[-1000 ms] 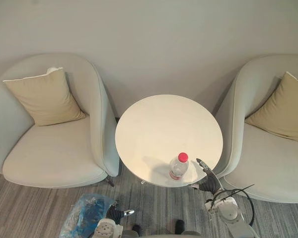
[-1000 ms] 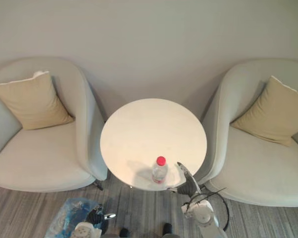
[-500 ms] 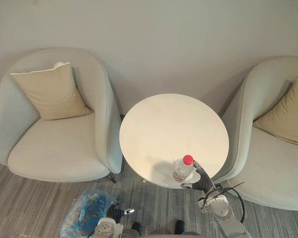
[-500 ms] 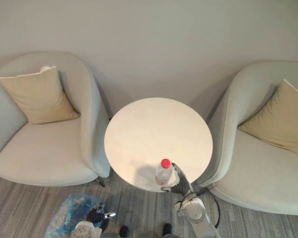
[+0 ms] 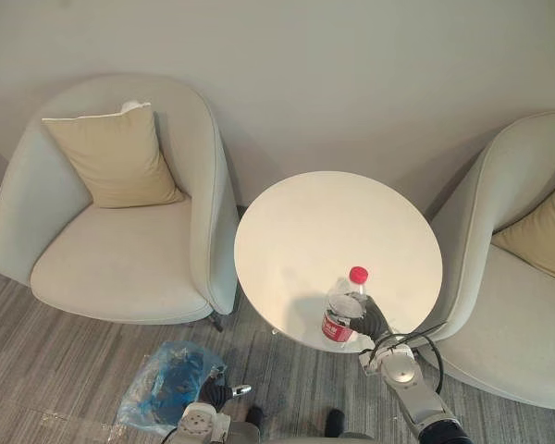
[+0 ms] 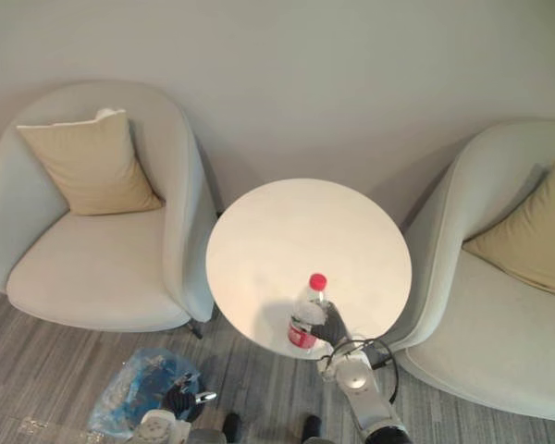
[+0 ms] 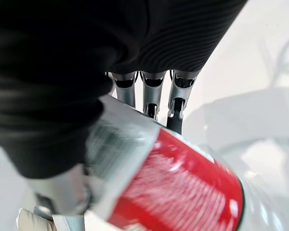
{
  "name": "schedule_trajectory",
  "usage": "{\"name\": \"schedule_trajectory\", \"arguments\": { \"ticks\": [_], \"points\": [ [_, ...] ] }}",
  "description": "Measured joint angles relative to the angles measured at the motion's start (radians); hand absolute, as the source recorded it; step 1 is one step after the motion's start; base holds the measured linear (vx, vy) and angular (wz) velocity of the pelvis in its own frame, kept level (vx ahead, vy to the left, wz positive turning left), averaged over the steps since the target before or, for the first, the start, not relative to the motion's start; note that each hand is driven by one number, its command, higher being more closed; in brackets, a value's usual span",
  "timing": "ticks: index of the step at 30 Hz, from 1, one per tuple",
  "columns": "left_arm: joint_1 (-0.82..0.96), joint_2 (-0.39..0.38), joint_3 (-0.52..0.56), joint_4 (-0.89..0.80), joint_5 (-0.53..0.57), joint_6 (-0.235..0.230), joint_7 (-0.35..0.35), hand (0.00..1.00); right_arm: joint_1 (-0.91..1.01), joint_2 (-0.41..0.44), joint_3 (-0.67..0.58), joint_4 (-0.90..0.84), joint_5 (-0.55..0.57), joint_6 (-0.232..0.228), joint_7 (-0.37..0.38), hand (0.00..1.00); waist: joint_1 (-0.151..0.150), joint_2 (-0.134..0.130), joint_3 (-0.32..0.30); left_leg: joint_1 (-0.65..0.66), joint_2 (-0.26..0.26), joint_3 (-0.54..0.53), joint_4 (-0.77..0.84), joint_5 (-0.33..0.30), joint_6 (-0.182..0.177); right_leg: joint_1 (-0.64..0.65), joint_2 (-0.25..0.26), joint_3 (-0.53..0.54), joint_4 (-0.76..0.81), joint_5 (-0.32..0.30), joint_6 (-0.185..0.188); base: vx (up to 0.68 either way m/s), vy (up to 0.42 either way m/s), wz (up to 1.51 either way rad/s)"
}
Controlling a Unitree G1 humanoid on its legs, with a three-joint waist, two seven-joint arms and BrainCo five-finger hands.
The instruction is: Gather rubbish on tea table into small bin, then transfer packed bag to large trash can.
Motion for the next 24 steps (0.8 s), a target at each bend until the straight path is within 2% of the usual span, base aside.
{"name": "schedule_trajectory", "arguments": {
  "ticks": [3, 11, 24],
  "points": [
    [0.0, 0.0, 0.0, 0.0, 0.0, 0.0, 0.0, 0.0, 0.007, 0.0, -0.002, -0.019, 0.005, 0.0, 0.001, 1.0, 0.0, 0.0, 0.0, 0.0, 0.0, 0.0, 0.0, 0.0, 0.0, 0.0, 0.0, 0.0, 0.0, 0.0, 0.0, 0.0, 0.0, 0.0],
    [0.0, 0.0, 0.0, 0.001, 0.005, 0.005, -0.003, 0.0, 0.089, 0.0, -0.051, -0.211, 0.036, -0.005, 0.017, 1.0, -0.007, -0.001, 0.0, 0.016, 0.0, 0.0, 0.0, 0.0, 0.0, 0.016, 0.0, 0.003, 0.0, -0.004, 0.003, 0.0, 0.0, 0.0],
    [0.002, 0.001, 0.0, 0.006, 0.013, 0.023, -0.005, 0.0, 0.228, 0.021, -0.071, -0.355, 0.03, -0.015, 0.043, 1.0, -0.029, 0.0, -0.002, 0.049, 0.007, 0.032, -0.006, -0.002, -0.002, 0.03, 0.002, 0.033, 0.0, -0.002, 0.002, -0.02, 0.008, -0.07]
  ]
}}
